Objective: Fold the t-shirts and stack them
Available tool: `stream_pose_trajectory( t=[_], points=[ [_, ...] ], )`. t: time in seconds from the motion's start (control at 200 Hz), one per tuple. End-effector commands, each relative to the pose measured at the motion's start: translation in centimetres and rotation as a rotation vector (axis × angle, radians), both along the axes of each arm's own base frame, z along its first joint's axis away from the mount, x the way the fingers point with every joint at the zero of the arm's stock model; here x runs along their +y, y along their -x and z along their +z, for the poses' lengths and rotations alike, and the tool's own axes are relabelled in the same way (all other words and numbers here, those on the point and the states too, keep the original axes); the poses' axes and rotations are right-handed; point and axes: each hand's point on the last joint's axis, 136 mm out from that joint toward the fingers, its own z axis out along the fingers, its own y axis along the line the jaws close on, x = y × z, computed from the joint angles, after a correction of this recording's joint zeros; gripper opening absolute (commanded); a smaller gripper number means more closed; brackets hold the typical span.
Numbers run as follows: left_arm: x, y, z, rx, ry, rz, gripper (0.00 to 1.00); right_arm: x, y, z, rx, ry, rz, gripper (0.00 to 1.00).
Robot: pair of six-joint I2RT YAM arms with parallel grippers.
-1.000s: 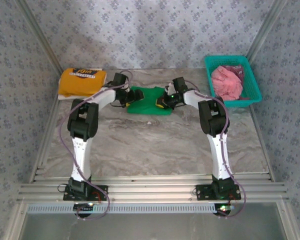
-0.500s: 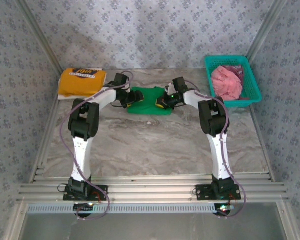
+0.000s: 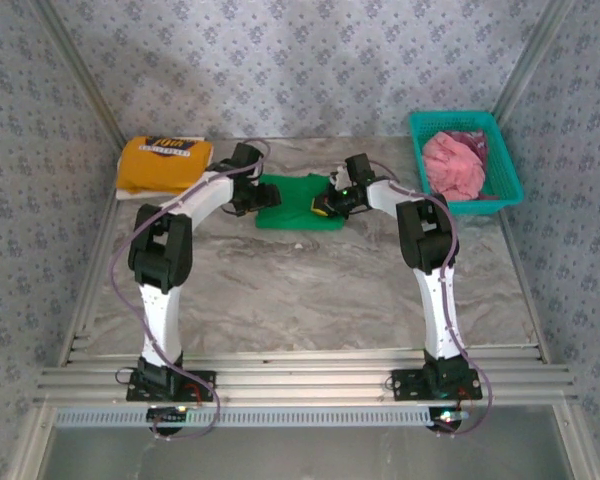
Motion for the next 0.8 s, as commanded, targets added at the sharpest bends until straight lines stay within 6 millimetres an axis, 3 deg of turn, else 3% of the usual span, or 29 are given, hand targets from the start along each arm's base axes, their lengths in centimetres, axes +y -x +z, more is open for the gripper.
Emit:
stream_pose_trajectory(
  t=[0.0,0.39,0.45,0.675,0.765,0.794],
  points=[
    [0.1,1.7,-1.9,0.078,0.009,0.002,0.75,-0.5,0.9,-2.9,0.068,0.069,-0.004,0.0],
    [-4.5,0.1,-4.4,0.075,0.191,-0.03,0.82,0.1,1.1,-3.5,0.078,0.076,0.007,0.0],
    [-4.9,-0.3,-4.6,0.064,0.208,-0.029,0.73,0.1,1.0,-3.5,0.077,0.074,0.007,0.0],
    [-4.8,-1.8,-4.0,0.019,0.179,-0.044,0.12,0.7,1.5,-3.5,0.081,0.072,0.022,0.0],
    [-4.1,-2.3,-3.1,-0.003,0.132,-0.048,0.0,0.8,1.6,-2.9,0.076,0.07,0.023,0.0],
    [-3.8,-2.4,-2.8,-0.008,0.116,-0.051,0.0,0.8,1.7,-2.5,0.074,0.069,0.024,0.0]
  ],
)
